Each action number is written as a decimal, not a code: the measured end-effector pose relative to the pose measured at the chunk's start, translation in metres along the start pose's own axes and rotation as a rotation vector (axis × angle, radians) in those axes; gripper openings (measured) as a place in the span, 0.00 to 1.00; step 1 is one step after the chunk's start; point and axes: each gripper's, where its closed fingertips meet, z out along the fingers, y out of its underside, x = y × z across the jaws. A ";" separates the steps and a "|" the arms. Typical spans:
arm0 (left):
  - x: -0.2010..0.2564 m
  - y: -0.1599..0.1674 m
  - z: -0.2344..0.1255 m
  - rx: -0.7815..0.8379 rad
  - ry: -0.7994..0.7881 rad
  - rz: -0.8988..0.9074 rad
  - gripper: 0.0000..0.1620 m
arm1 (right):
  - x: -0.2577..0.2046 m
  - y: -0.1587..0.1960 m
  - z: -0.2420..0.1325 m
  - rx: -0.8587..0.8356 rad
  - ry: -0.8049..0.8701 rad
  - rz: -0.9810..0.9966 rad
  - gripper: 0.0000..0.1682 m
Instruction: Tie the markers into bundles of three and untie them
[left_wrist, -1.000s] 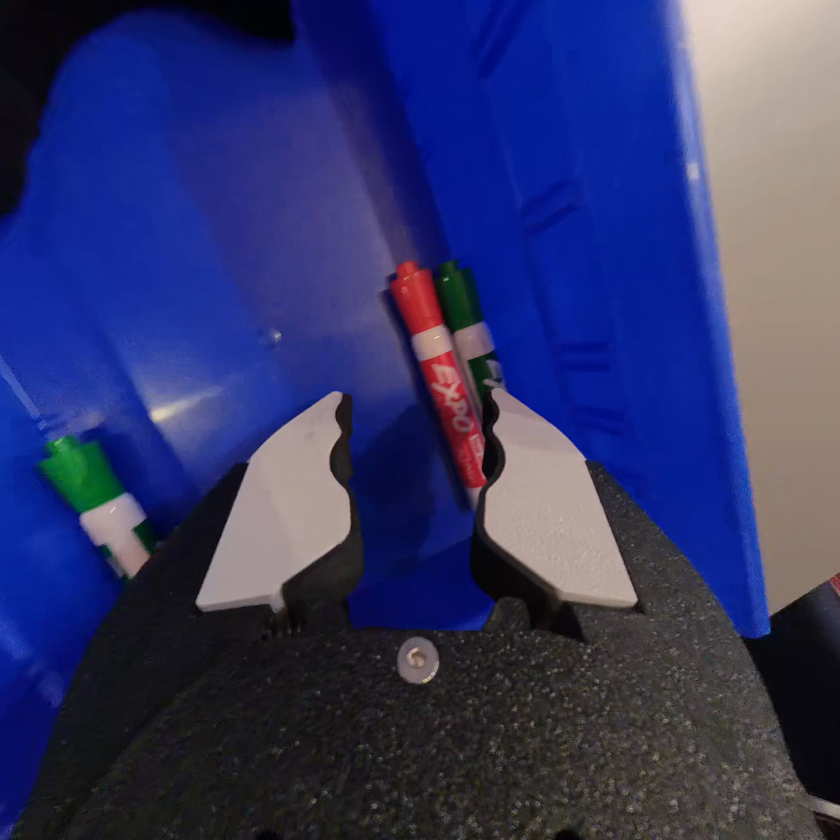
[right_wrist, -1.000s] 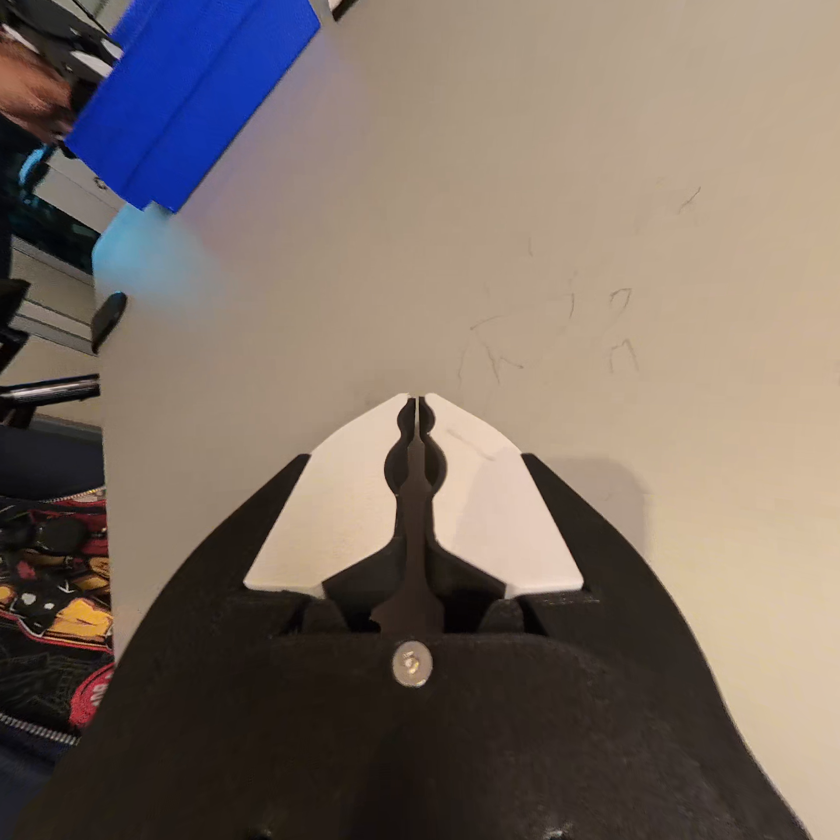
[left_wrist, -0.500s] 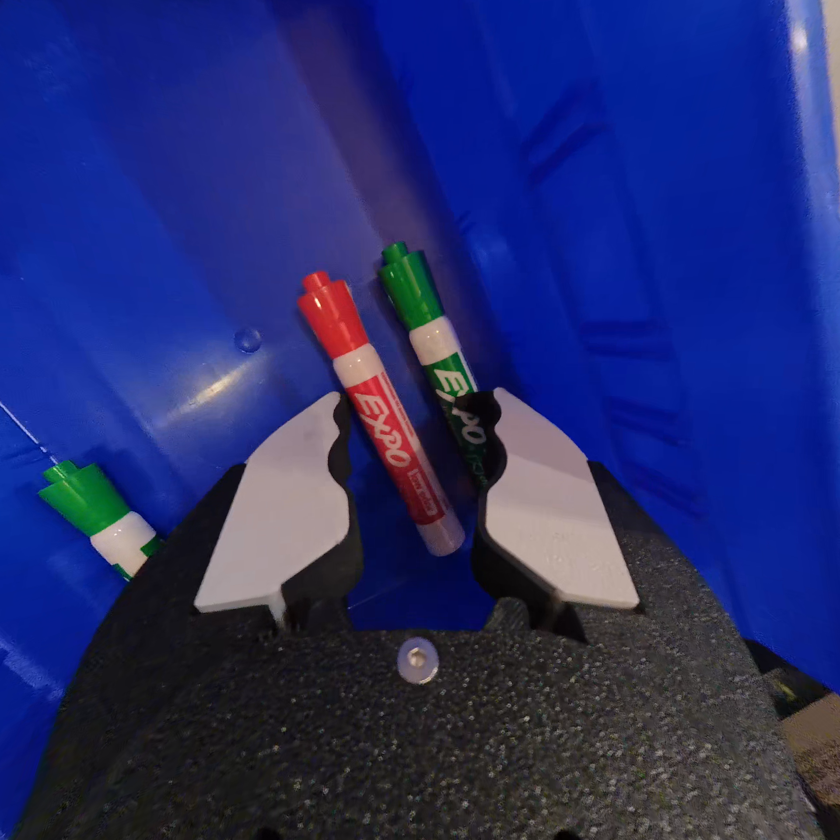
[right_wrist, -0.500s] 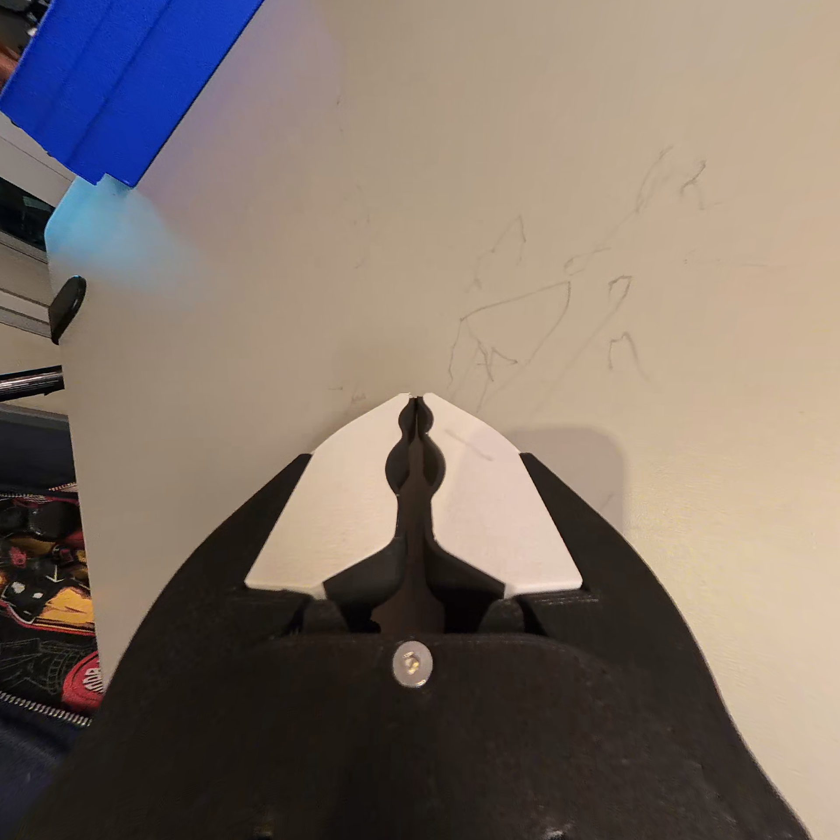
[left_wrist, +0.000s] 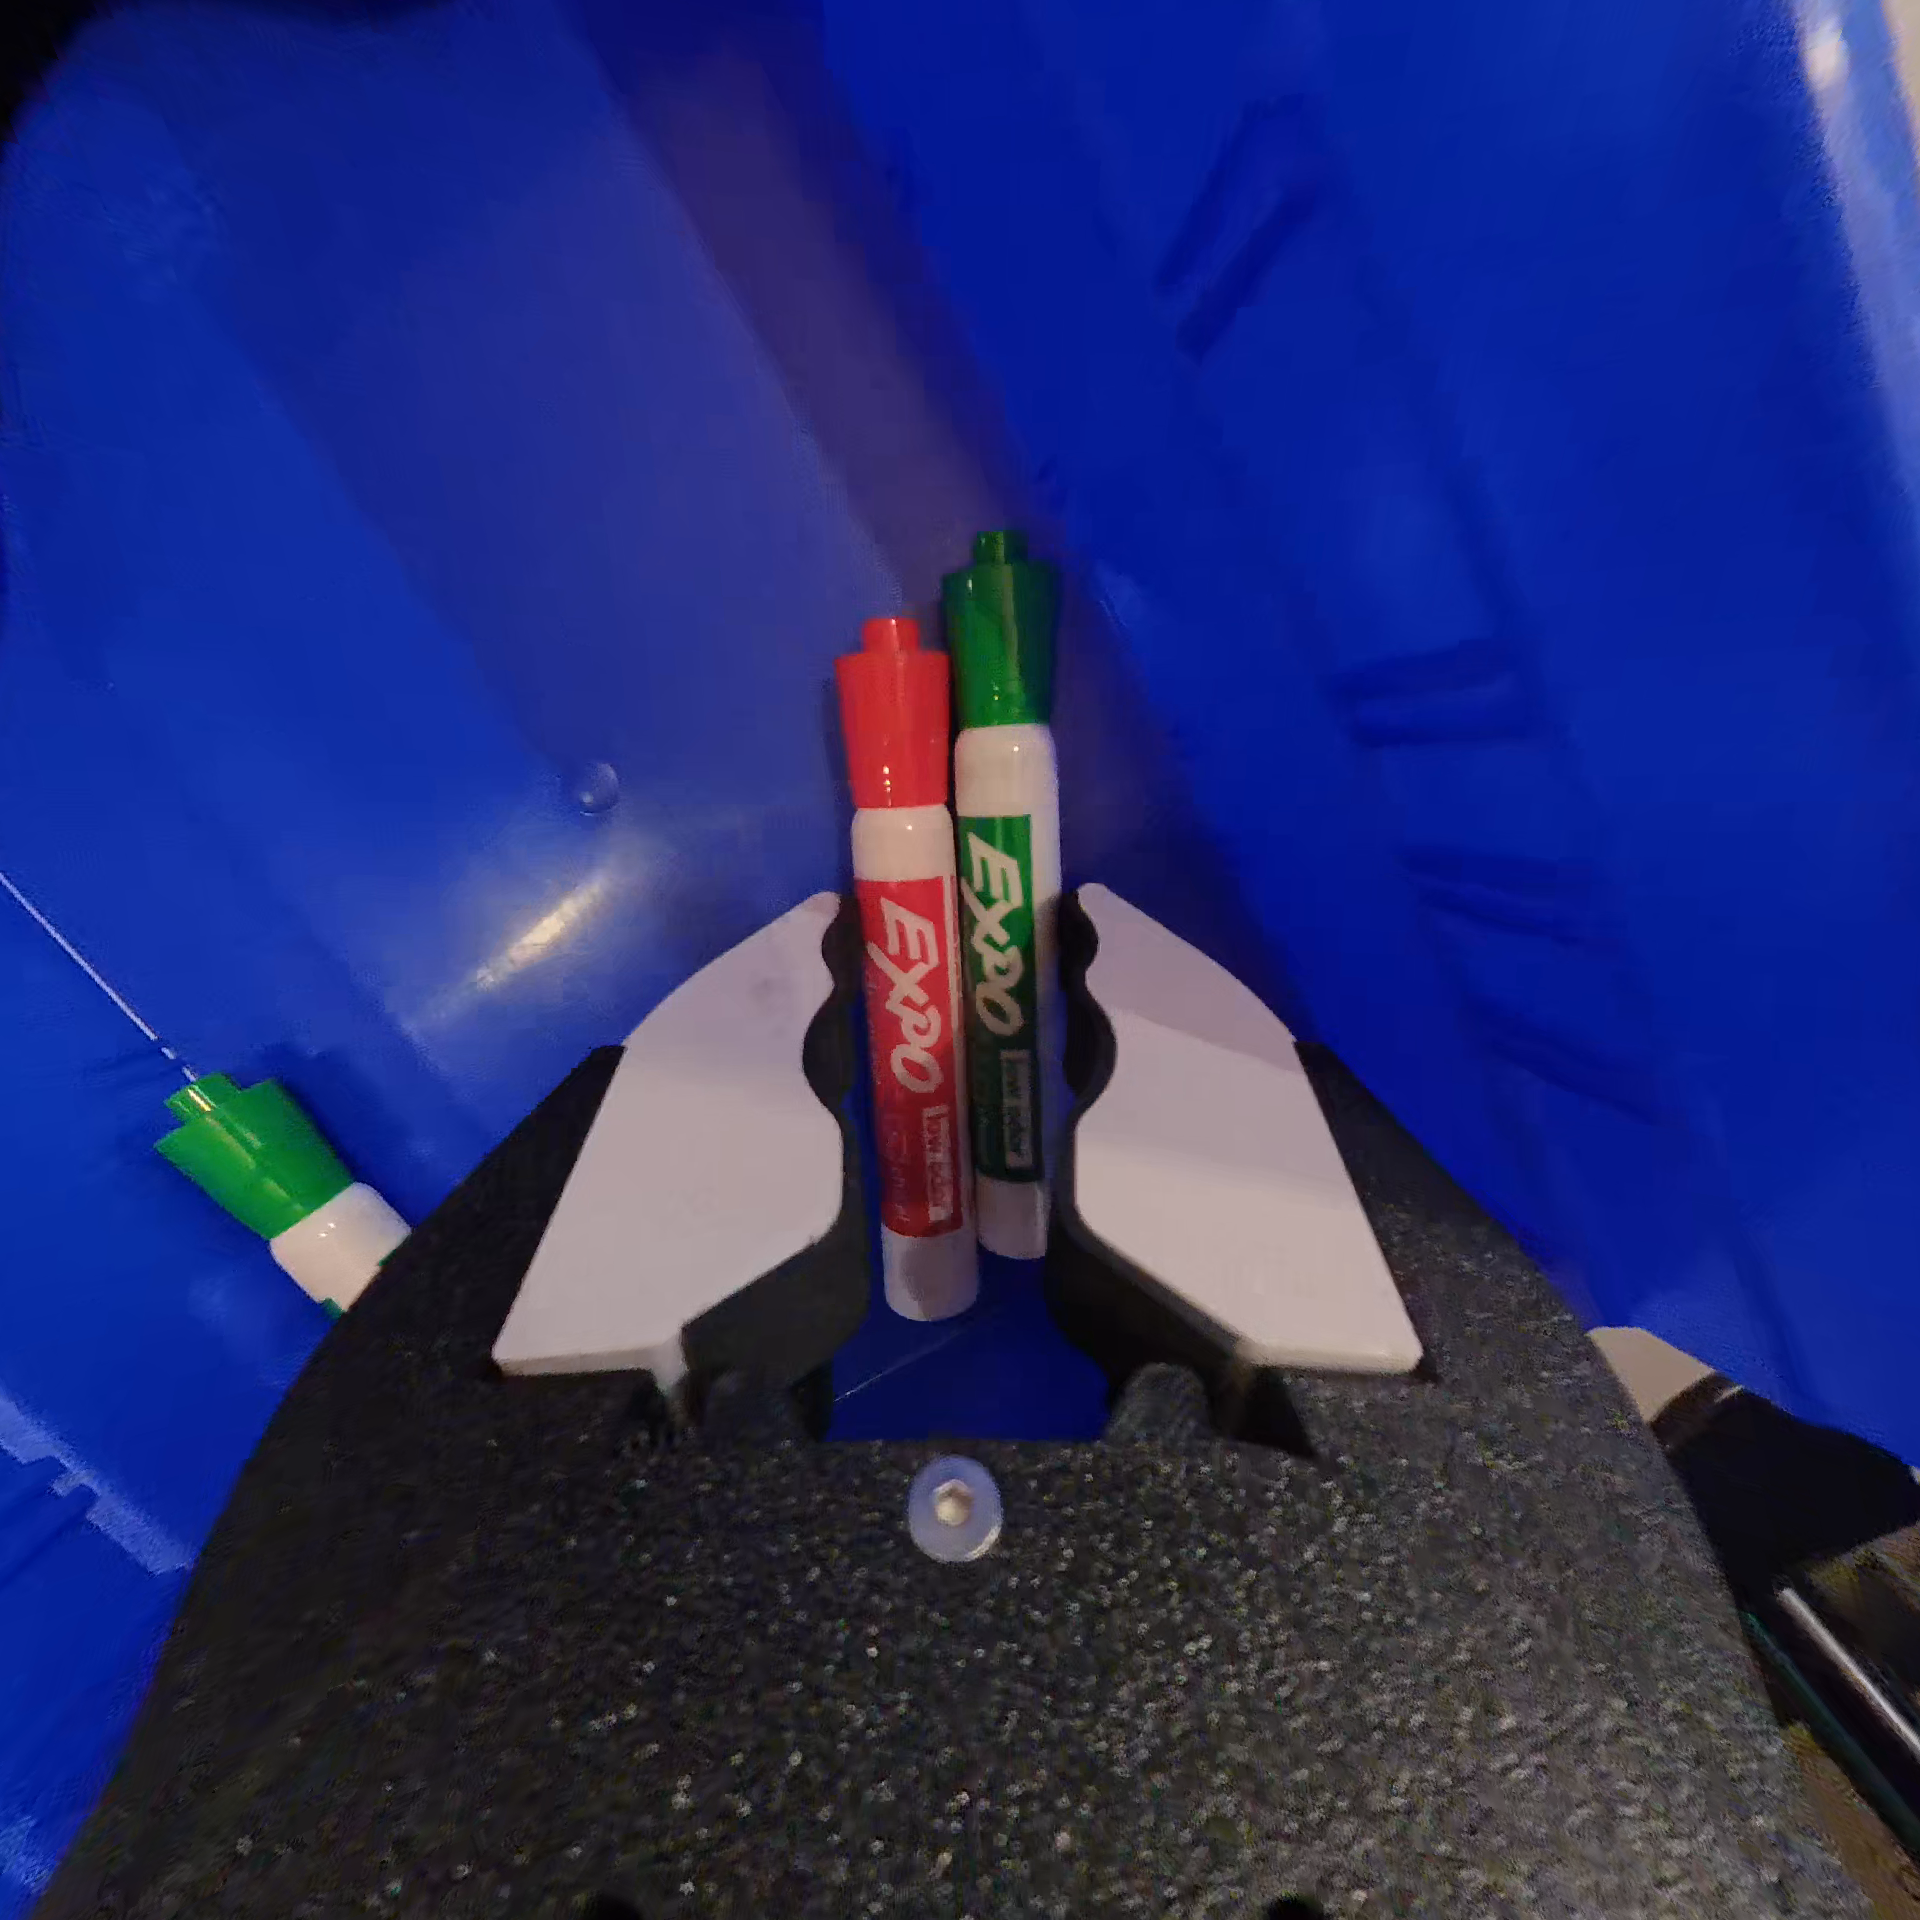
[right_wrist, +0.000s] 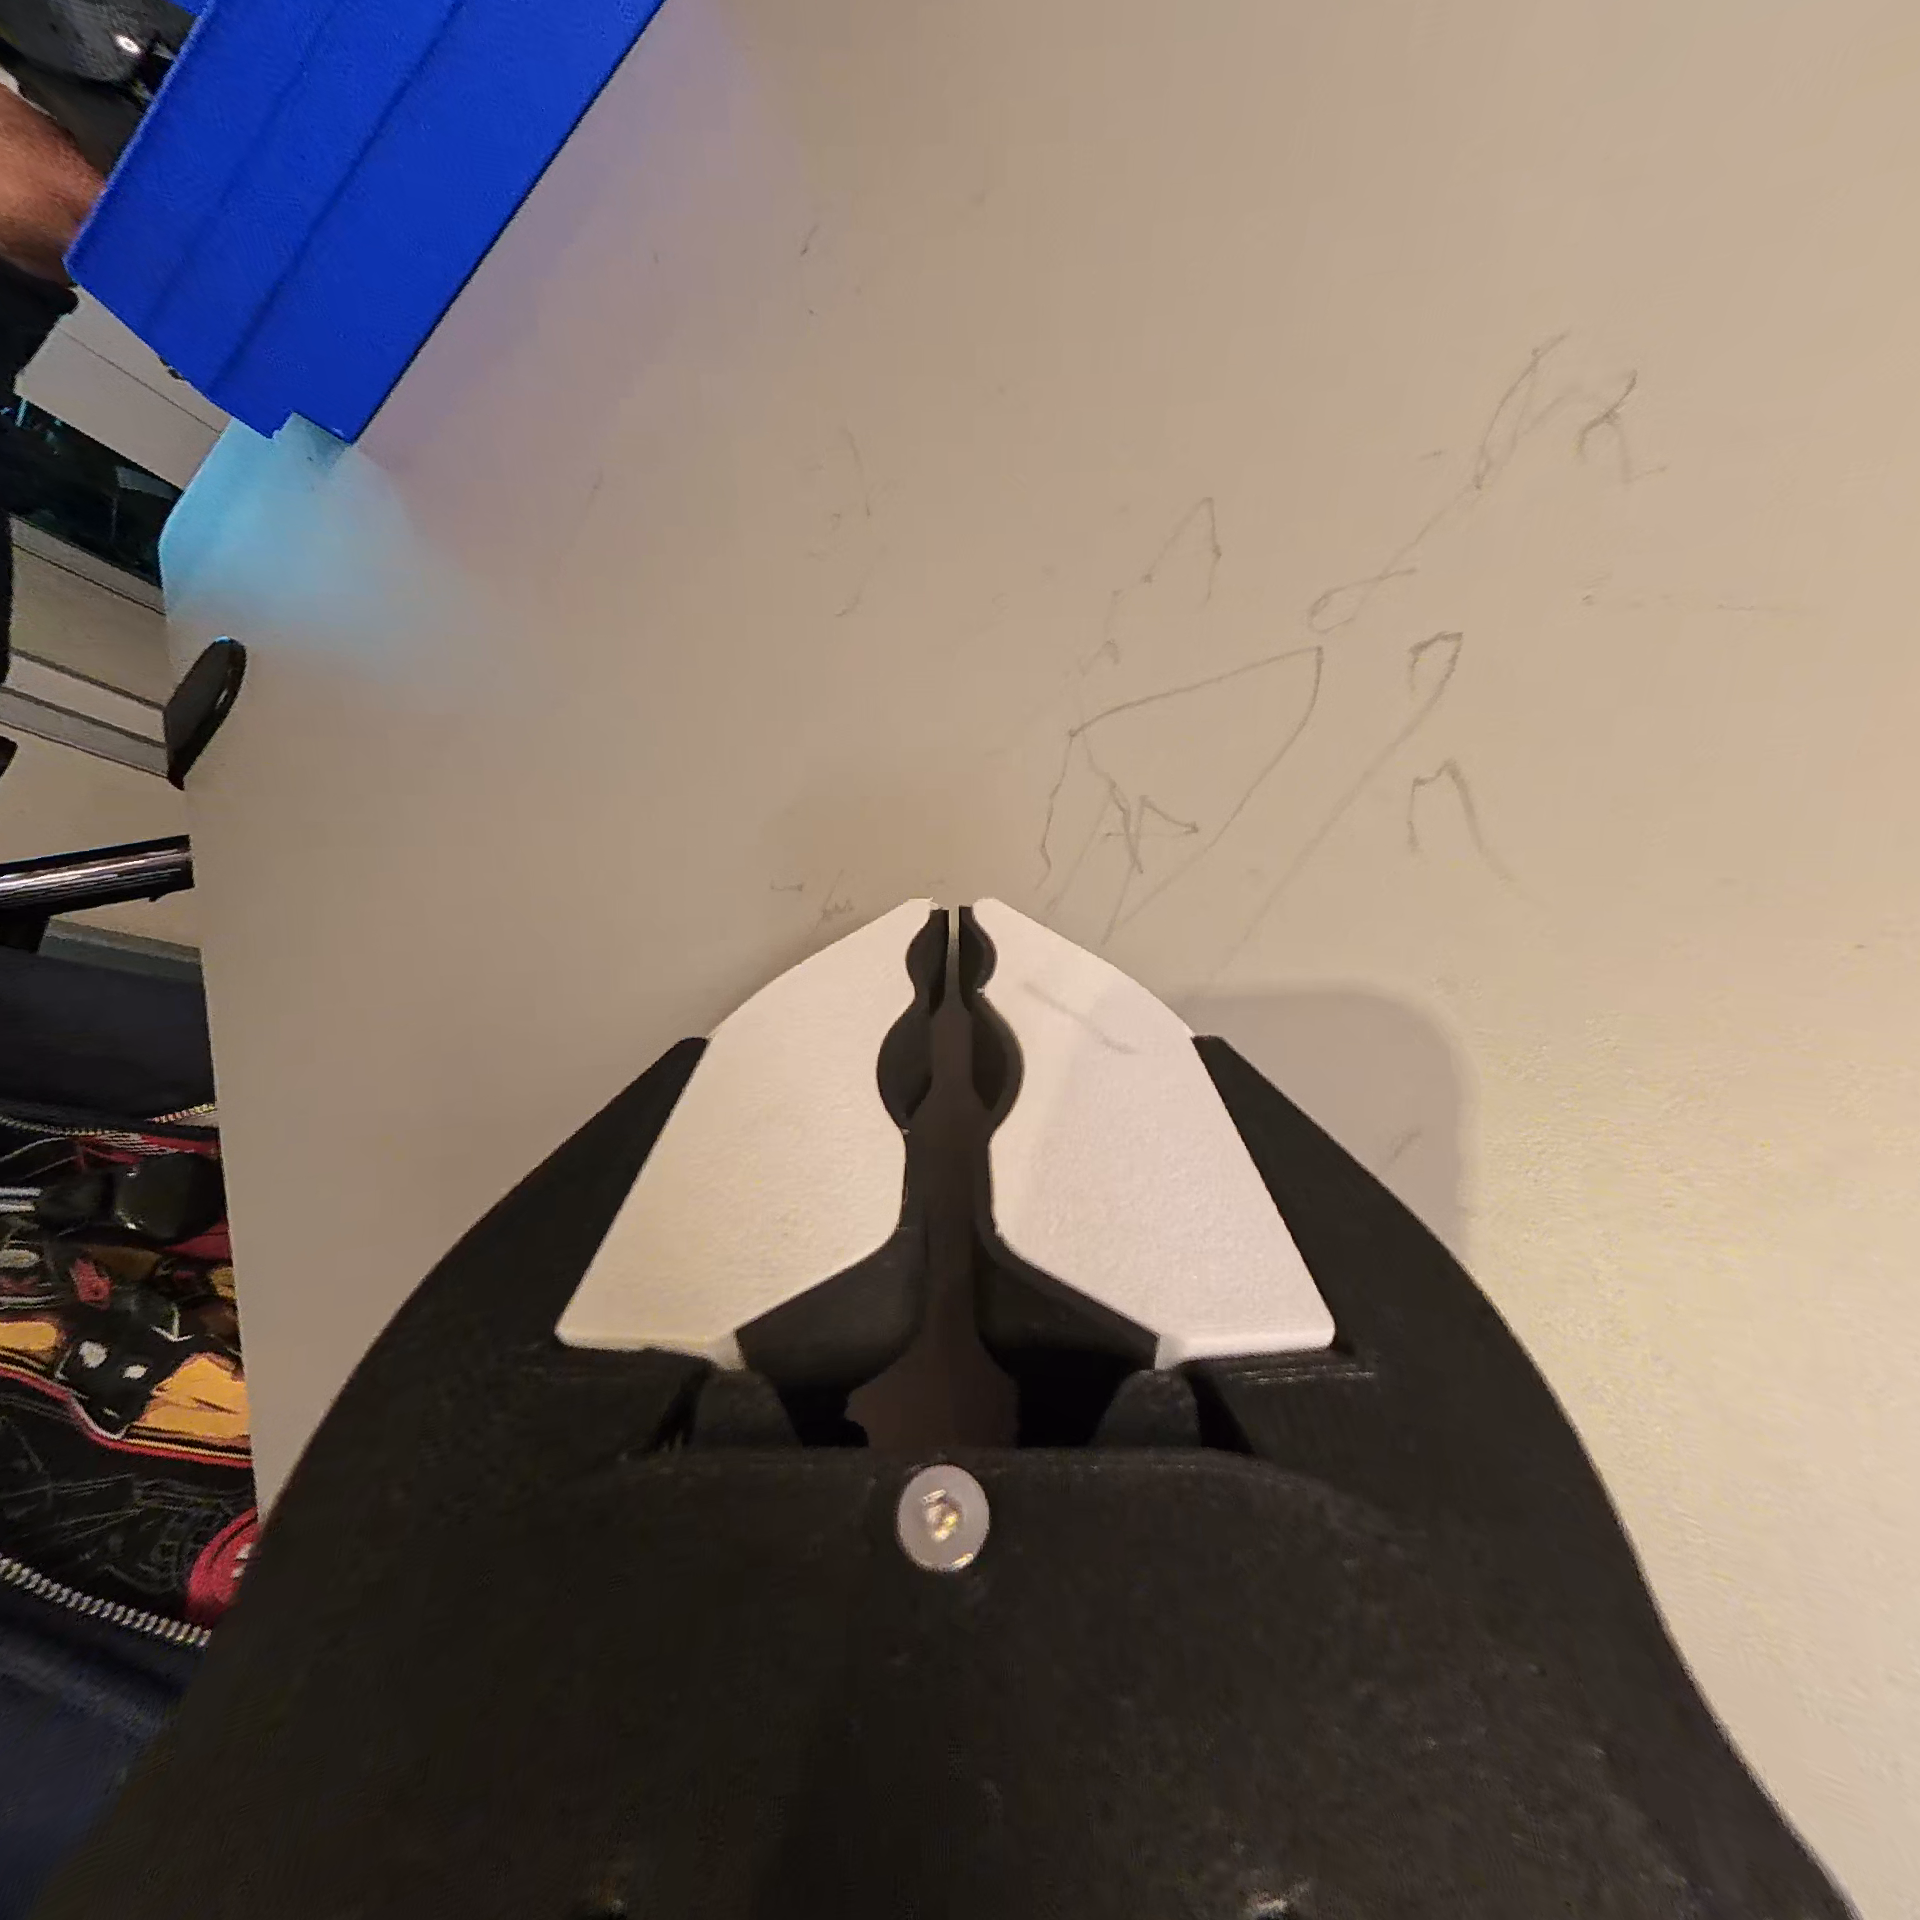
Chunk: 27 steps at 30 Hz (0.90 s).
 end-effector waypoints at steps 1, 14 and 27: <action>0.000 -0.001 -0.001 0.007 0.012 0.001 0.23 | 0.000 0.000 0.000 0.000 -0.004 0.003 0.01; 0.007 -0.004 -0.020 0.004 0.127 -0.014 0.18 | 0.000 -0.001 -0.001 0.006 -0.035 0.034 0.01; -0.008 -0.012 -0.033 0.029 -0.049 0.028 0.11 | -0.001 -0.001 0.000 0.003 -0.041 0.032 0.01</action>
